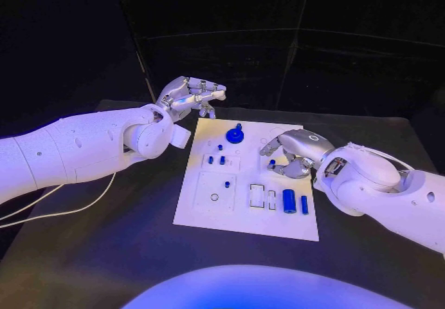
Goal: Assemble the parts on the task board
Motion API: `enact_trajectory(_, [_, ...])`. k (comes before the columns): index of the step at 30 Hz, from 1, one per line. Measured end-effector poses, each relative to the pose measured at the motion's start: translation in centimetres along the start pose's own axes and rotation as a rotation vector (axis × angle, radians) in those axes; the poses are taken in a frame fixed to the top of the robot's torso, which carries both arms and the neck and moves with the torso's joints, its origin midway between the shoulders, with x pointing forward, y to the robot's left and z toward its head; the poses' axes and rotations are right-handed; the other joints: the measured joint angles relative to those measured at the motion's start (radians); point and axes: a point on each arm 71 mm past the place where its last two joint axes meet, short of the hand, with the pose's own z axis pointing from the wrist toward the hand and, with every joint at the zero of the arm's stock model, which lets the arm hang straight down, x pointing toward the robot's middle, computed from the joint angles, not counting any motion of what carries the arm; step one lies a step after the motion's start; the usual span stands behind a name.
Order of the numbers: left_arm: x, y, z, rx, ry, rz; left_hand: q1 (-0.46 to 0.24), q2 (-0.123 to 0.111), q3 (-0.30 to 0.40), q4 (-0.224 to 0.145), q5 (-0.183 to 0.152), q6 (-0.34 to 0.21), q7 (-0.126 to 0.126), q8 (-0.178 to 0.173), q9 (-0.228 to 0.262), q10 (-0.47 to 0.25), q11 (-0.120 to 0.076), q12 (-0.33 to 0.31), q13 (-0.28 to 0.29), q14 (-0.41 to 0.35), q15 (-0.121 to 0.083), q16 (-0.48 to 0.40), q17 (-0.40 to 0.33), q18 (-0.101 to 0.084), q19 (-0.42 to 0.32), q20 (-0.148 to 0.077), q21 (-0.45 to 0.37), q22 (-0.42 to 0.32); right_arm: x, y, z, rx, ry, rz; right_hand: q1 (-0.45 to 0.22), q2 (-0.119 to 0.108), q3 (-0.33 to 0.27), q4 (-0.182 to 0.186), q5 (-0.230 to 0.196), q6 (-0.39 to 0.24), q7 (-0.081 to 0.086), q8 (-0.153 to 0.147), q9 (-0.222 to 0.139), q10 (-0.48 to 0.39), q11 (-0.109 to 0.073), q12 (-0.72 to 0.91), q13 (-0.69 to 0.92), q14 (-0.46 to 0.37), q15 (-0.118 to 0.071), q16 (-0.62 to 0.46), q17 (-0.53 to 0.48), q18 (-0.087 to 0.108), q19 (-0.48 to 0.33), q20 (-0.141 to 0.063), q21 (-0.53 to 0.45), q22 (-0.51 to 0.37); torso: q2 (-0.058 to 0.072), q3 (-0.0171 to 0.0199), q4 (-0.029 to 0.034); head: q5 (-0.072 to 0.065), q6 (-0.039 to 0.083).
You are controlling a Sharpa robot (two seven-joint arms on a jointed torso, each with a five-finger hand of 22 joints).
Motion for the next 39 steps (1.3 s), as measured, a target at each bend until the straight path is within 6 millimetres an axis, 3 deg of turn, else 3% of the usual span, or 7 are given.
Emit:
enact_trajectory(7, [0.1, 0.2, 0.0, -0.006, 0.004, 0.0, 0.0, 0.0, 0.0, 0.0, 0.0, 0.0, 0.0, 0.0, 0.0, 0.0, 0.0, 0.0, 0.0, 0.0, 0.0, 0.0, 0.0, 0.0, 0.0, 0.0, 0.0, 0.0, -0.8, -1.5, -1.0, 0.061, -0.002, -0.003, 0.0, 0.0, -0.015, 0.001, 0.0, -0.001, -0.001, 0.0, 0.0, -0.007, 0.0, 0.008, 0.0, 0.0, 0.0, -0.001, -0.003, 0.0, 0.0, 0.0, -0.003, -0.001, 0.001, 0.0005, -0.0003, -0.017, 0.011])
enact_trajectory(14, [0.1, 0.3, -0.1, -0.01, 0.008, -0.002, 0.0, 0.0, 0.0, 0.0, 0.0, 0.0, 0.0, 0.0, 0.0, 0.0, 0.0, 0.0, 0.0, 0.0, 0.0, 0.0, 0.0, 0.0, 0.0, 0.0, 0.0, 0.0, -0.5, -2.1, -0.8, 0.1, 0.042, -0.01, 0.006, -0.005, -0.069, 0.008, 0.009, -0.007, -0.007, 0.0, 0.0, -0.03, -0.002, 0.031, 0.001, 0.0, 0.0, -0.007, -0.014, 0.0, 0.0, 0.0, -0.016, -0.018, 0.003, -0.0009, 0.0009, -0.025, 0.013])
enact_trajectory(29, [0.3, 0.3, 0.0, -0.011, 0.012, -0.004, 0.0, 0.0, -0.001, 0.001, 0.0, 0.0, 0.0, 0.0, 0.0, 0.0, 0.0, 0.0, 0.0, 0.0, 0.0, 0.0, 0.0, 0.0, 0.0, 0.0, 0.0, -0.001, 0.8, -2.4, 1.5, 0.132, 0.12, -0.022, 0.033, 0.022, -0.077, 0.014, 0.014, 0.008, -0.006, 0.01, 0.002, -0.012, -0.005, 0.071, 0.002, 0.0, 0.0, -0.011, -0.008, 0.0, 0.003, -0.003, -0.02, -0.008, 0.003, -0.0015, 0.0032, -0.021, 0.008])
enact_trajectory(39, [0.3, 0.3, 0.0, -0.011, 0.013, -0.004, 0.0, 0.0, -0.007, 0.001, 0.0, -0.004, 0.004, 0.0, 0.0, 0.0, 0.0, 0.006, 0.001, -0.007, 0.0, 0.0, -0.004, 0.0, 0.0, 0.0, 0.0, -0.002, 1.2, -2.1, 2.1, 0.129, 0.146, -0.024, 0.038, 0.039, -0.044, 0.022, 0.014, 0.052, -0.003, 0.02, 0.005, 0.048, -0.011, 0.088, -0.001, 0.0, 0.0, -0.003, 0.008, 0.0, 0.017, -0.009, -0.004, 0.014, 0.003, -0.0005, 0.0012, -0.022, 0.005])
